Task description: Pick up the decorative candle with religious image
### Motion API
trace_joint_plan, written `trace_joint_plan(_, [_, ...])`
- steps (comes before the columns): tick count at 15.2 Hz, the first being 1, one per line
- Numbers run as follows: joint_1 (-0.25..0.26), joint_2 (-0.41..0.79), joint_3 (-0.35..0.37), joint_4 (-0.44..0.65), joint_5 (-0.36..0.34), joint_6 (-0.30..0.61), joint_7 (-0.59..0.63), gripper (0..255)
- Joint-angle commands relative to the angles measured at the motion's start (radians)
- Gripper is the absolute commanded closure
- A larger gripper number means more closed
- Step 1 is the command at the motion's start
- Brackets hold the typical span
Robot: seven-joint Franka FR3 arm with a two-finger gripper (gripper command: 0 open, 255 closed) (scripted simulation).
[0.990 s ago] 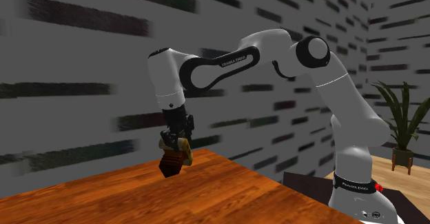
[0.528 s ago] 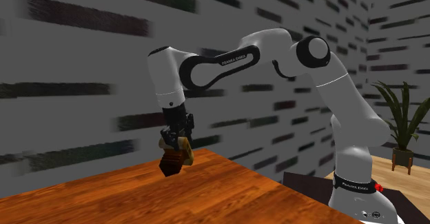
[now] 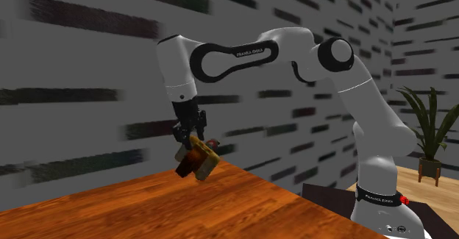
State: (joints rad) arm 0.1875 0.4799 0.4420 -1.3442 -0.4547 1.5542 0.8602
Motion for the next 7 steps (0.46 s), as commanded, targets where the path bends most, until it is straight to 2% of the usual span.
trace_joint_plan(1, [0.003, -0.004, 0.001, 0.024, 0.002, -0.026, -0.008, 255])
trace_joint_plan(7, [0.013, -0.002, 0.001, 0.084, 0.001, -0.080, -0.023, 255])
